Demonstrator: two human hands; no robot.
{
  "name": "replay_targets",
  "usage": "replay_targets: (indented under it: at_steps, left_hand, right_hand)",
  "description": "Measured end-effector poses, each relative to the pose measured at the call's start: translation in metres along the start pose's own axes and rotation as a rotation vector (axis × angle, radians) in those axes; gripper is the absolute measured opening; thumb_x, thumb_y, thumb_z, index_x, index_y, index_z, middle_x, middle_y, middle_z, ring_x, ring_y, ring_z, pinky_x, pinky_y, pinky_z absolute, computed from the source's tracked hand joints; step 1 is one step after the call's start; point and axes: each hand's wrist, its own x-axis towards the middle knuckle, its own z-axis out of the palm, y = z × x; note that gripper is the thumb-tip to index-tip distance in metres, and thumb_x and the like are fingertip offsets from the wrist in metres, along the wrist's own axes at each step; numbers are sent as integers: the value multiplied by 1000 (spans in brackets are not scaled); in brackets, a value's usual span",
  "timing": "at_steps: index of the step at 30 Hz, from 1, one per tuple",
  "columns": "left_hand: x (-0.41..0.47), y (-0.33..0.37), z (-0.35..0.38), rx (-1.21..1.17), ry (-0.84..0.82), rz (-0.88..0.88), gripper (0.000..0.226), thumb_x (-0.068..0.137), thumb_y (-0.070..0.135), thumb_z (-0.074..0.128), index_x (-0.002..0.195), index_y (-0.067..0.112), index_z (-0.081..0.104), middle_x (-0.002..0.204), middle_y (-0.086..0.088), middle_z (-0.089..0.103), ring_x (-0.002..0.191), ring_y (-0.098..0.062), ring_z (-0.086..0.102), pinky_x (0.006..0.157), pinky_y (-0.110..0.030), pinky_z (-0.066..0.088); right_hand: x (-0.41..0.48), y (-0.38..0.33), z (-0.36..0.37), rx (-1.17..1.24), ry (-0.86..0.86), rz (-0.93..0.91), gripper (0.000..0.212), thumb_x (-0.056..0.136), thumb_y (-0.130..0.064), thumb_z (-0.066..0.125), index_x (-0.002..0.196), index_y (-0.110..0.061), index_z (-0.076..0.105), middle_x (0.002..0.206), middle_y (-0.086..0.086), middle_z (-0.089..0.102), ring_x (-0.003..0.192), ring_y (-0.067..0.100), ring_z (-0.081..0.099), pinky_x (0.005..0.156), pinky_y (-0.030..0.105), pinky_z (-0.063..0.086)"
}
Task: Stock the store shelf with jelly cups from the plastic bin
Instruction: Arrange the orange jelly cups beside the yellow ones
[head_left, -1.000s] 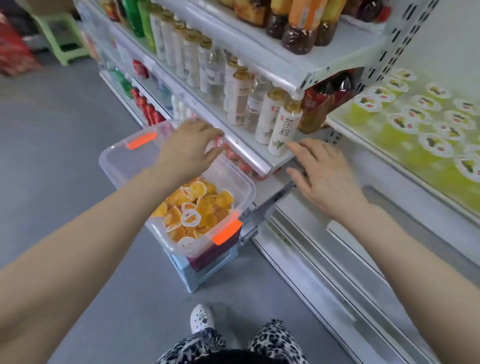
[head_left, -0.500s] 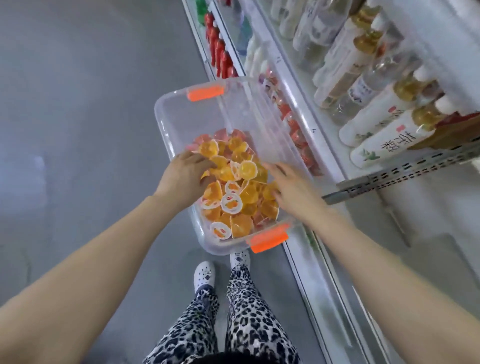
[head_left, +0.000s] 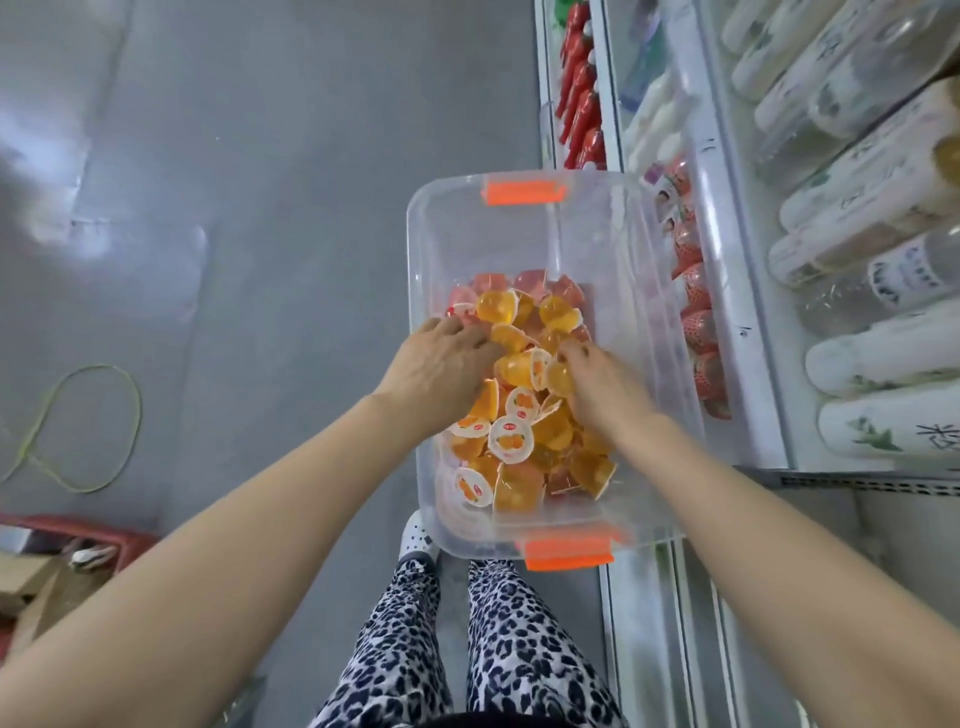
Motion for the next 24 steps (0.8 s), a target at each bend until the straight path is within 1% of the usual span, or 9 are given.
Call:
replay_targets:
  at_steps: [2,5,8,10,12,15,19,21,24]
  left_hand:
    - [12,6,3,-24,-33,-27,41,99,27,53,139,30,47,133,3,56,117,-22,55,97,-34,47]
    - [38,13,17,-52,-108,-74,52,96,17,59,143,29,41,137,0,53,120,-24,53,94,-34,50]
    - [59,20,35,-82,-235,-84,60,94,9,60,145,29,37,143,-1,48,126,-27,49,96,-38,51]
    - [68,21,46,-77,-298,-57,65,91,4,60,144,33,37,141,-1,49,125,-27,50,90,-41,54]
    - [72,19,57,-43,-329,-26,64,89,3,61,142,33,41,140,0,50,126,-25,49,87,-41,56]
    - [73,18,66,-25,-358,-47,57,89,7,63,138,29,46,140,0,50,126,-25,49,92,-40,54]
    - [75,20,64,-46,-339,-74,59,89,9,64,138,28,38,125,-3,56,100,-24,61,74,-33,58]
    - [76,21,55,-76,-340,-117,61,89,7,65,139,26,36,122,-5,52,84,-22,58,66,-30,58]
    - [72,20,37,-101,-277,-138,70,87,9,69,144,26,31,131,-7,45,90,-24,60,64,-27,55]
  right_hand:
    - [-7,3,-4,42,14,17,47,90,-20,64,130,-17,38,119,9,59,97,26,62,71,28,46]
    - [-24,10,-10,84,34,8,51,89,-31,66,129,-18,38,118,9,57,93,26,62,68,25,39]
    - [-35,13,-13,94,14,5,58,90,-29,64,141,-24,36,129,11,52,101,30,61,77,32,46]
    - [-37,14,-12,96,-15,6,62,91,-25,62,146,-28,34,134,12,49,107,31,59,87,37,49]
    - [-36,16,-8,110,-18,14,58,91,-22,59,145,-28,39,128,13,51,106,32,57,88,37,47]
    - [-34,18,-4,127,27,36,50,92,-19,56,140,-26,47,121,13,52,103,31,57,87,36,47]
    - [-38,16,-1,158,61,80,49,91,-19,57,139,-26,47,118,12,51,101,29,56,87,37,48]
    - [-43,14,-1,175,84,97,52,89,-18,60,138,-26,46,116,11,51,99,28,55,86,37,50]
    - [-52,7,-5,203,125,140,52,85,-17,63,133,-28,45,107,8,48,90,26,55,77,35,50]
